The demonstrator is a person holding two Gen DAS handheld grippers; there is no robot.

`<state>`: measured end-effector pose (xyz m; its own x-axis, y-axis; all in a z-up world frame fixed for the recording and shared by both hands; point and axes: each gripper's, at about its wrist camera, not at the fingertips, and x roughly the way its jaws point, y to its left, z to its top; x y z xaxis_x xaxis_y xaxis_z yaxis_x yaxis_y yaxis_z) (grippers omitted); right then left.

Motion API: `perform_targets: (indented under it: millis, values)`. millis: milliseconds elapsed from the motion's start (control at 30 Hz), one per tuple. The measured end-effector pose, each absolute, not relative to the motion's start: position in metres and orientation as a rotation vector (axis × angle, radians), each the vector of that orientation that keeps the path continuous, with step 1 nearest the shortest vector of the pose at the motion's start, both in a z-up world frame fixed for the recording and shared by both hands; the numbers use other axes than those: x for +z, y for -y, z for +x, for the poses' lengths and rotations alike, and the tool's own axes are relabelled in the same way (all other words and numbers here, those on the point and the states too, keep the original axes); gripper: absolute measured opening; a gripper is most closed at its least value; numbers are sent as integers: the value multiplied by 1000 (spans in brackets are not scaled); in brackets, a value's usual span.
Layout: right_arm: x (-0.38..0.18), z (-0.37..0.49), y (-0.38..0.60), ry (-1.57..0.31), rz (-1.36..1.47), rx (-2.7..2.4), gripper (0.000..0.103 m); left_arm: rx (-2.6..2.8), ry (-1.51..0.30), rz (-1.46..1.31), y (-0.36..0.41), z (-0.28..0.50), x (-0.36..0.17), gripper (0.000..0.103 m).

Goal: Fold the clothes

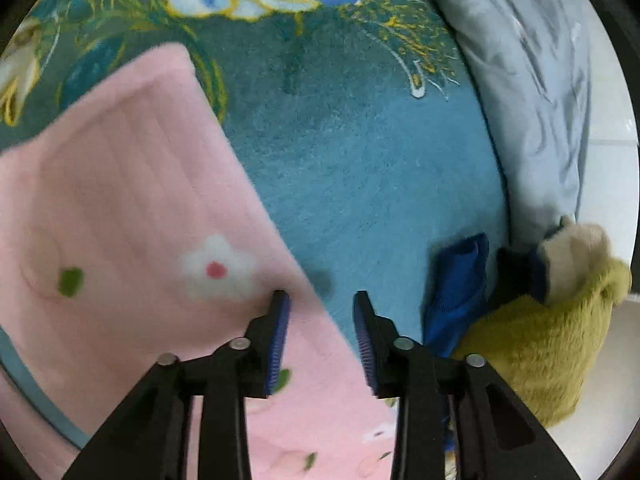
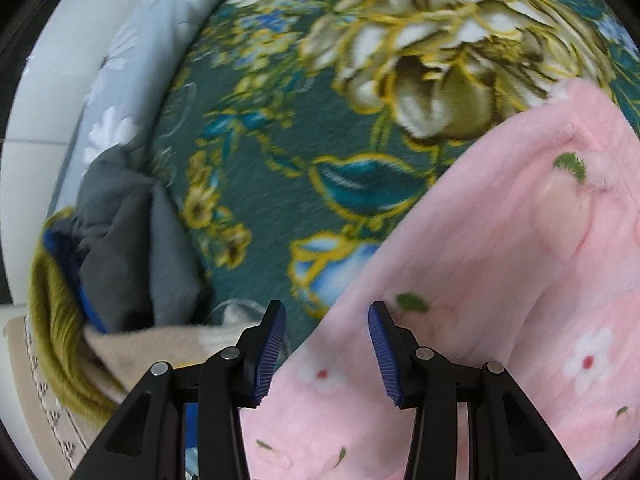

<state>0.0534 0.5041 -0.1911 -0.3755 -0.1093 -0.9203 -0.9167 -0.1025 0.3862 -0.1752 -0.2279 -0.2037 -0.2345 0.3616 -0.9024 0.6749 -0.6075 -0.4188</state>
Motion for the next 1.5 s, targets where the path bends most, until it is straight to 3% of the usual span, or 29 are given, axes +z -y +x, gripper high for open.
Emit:
perform_targets:
  millis: [133,300,333,500,633,1100,1200,1333,1500]
  values:
    - [-197,45,-509,-1500,-1186,1480,47,-1839,-1201,1783,226,-187,-205,40]
    - [-196,25,-509,-1396,-1285,1410,46,-1789,-921,1835,207,-205,-201,39]
    - [-196,22,-509,-1373,-1302,1400,45,-1786,-863,1839,204,-206,-201,35]
    - [-198,21,-507,-1309,-1344,1380,13,-1790,-625,1849,196,-209,-199,13]
    - [-198,28,-507,-1305,-1361,1419,4,-1859,-595,1842,205,-200,-198,4]
    - [-128,84,-491,-1376,-1216,1827,3,-2280,-912,1715,285,-109,-123,3]
    - [-112,101,-487,-1412,-1177,1885,3,-2341,-997,1667,260,-96,-105,3]
    - [-73,150,-465,-1467,-1091,2053,3,-2540,-1105,1533,252,-60,-61,3]
    - [-50,235,-431,-1531,-982,2237,3,-2653,-1205,1384,277,20,-57,3]
